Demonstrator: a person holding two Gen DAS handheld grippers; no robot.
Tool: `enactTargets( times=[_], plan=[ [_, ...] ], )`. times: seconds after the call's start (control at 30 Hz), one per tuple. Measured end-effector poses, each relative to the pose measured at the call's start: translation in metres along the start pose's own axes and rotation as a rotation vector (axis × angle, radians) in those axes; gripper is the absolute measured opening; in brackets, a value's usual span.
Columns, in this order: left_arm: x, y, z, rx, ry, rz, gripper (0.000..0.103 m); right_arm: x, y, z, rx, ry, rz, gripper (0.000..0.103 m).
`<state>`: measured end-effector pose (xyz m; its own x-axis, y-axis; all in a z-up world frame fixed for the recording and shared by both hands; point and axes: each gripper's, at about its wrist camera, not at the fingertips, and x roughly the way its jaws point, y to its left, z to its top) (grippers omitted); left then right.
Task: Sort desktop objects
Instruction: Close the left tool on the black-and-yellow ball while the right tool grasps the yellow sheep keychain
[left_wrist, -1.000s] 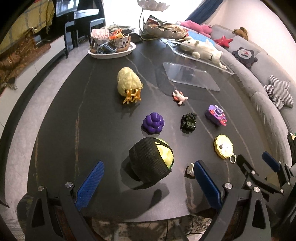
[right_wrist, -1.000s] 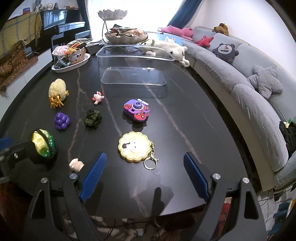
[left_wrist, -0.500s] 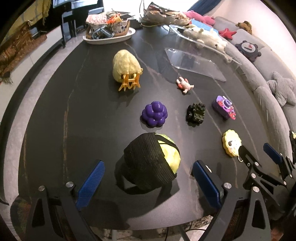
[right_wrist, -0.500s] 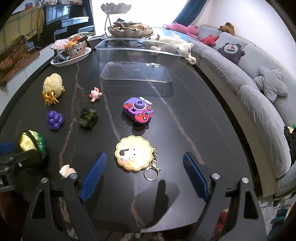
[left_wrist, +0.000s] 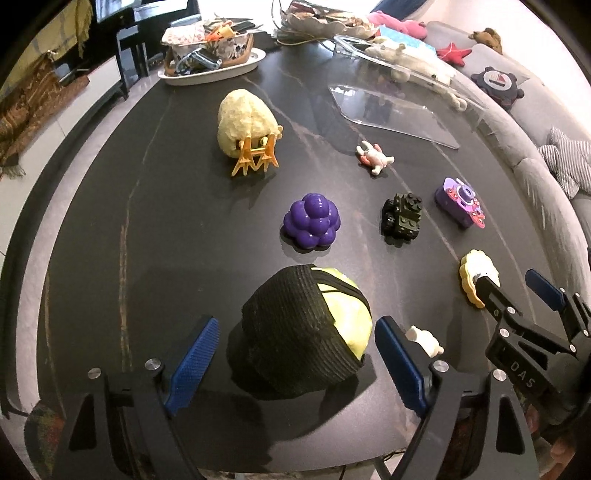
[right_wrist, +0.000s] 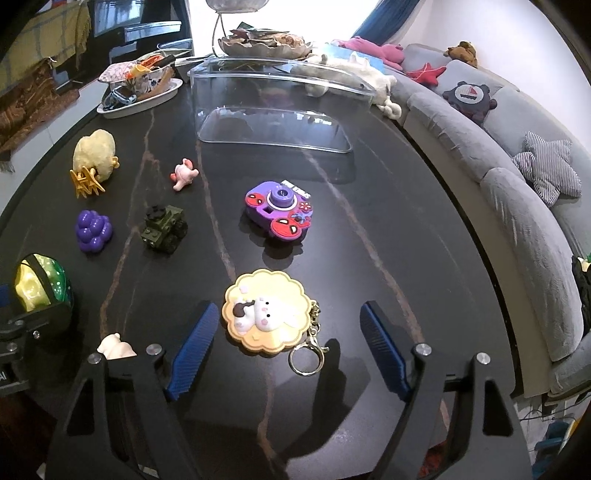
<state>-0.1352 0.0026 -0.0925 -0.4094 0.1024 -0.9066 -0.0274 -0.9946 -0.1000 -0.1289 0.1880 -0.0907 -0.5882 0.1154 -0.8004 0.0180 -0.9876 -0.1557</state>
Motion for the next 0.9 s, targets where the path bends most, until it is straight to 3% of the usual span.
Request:
enactTargets(
  times=[0.3, 0.6, 0.7, 0.8, 0.9],
  plan=[
    [0.007, -0.002, 0.0, 0.013, 0.012, 0.016, 0.083, 0.009, 0.005, -0.002, -0.024, 0.016, -0.004, 0.075],
    [0.016, -0.002, 0.0, 0.011, 0.04, 0.024, 0.083, 0.015, 0.008, -0.004, -0.039, 0.031, 0.019, 0.062],
    [0.017, -0.007, -0.001, 0.037, 0.035, 0.036, 0.077, 0.014, 0.008, -0.004, -0.04, 0.027, 0.035, 0.054],
    [0.017, -0.012, -0.001, 0.065, 0.024, 0.042, 0.075, 0.014, 0.009, -0.004, -0.039, 0.025, 0.036, 0.054],
    [0.014, -0.015, 0.0, 0.073, 0.013, 0.03, 0.059, 0.014, 0.01, -0.004, -0.033, 0.027, 0.036, 0.053]
  ],
)
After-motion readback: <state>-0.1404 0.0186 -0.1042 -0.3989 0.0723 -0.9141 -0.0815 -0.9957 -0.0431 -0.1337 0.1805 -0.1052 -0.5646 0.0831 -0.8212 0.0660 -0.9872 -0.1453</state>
